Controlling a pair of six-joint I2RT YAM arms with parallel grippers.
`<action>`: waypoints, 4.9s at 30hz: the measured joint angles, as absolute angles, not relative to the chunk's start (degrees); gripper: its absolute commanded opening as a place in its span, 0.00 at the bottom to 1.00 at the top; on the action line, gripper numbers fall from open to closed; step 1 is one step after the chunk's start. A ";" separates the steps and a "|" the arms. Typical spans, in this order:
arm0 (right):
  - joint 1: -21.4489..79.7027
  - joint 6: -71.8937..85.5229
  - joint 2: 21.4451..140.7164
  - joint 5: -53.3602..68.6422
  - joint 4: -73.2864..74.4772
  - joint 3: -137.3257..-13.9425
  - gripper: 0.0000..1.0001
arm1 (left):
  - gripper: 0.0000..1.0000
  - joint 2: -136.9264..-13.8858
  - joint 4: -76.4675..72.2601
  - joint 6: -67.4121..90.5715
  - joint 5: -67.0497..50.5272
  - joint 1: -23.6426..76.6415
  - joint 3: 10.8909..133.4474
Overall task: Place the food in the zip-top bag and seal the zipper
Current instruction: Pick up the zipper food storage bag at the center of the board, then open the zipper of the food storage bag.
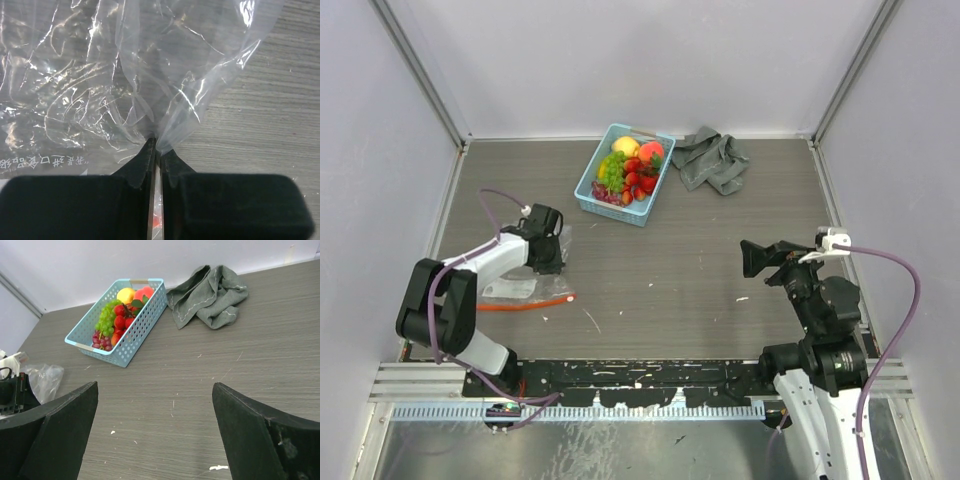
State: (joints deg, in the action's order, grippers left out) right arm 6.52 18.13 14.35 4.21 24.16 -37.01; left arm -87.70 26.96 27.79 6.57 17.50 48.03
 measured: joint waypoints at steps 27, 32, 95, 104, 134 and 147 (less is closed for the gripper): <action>7.86 25.47 26.81 32.14 -1.98 -23.66 1.00 | 0.00 -52.99 27.57 57.21 -7.86 17.65 45.71; 13.65 26.79 31.70 32.36 -15.09 -20.64 0.98 | 0.00 -52.51 25.17 64.40 -8.58 18.37 45.71; 50.57 8.78 94.59 9.67 -76.95 -17.39 0.38 | 0.00 -50.00 5.72 98.65 -2.20 24.10 35.35; 50.85 8.99 98.15 9.63 -80.84 -19.40 0.37 | 0.00 -50.00 5.32 99.31 -2.22 24.38 35.22; 50.89 5.74 73.17 3.29 -44.49 -23.42 0.01 | 0.66 -42.81 11.11 82.85 4.32 24.49 33.21; 50.89 3.09 63.02 -9.10 -0.27 -39.92 0.01 | 0.79 -40.99 15.55 61.25 5.50 24.53 38.26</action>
State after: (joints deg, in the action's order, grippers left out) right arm 50.89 3.09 63.02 -9.10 -0.27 -39.92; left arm -40.99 15.55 61.25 5.50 24.53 38.26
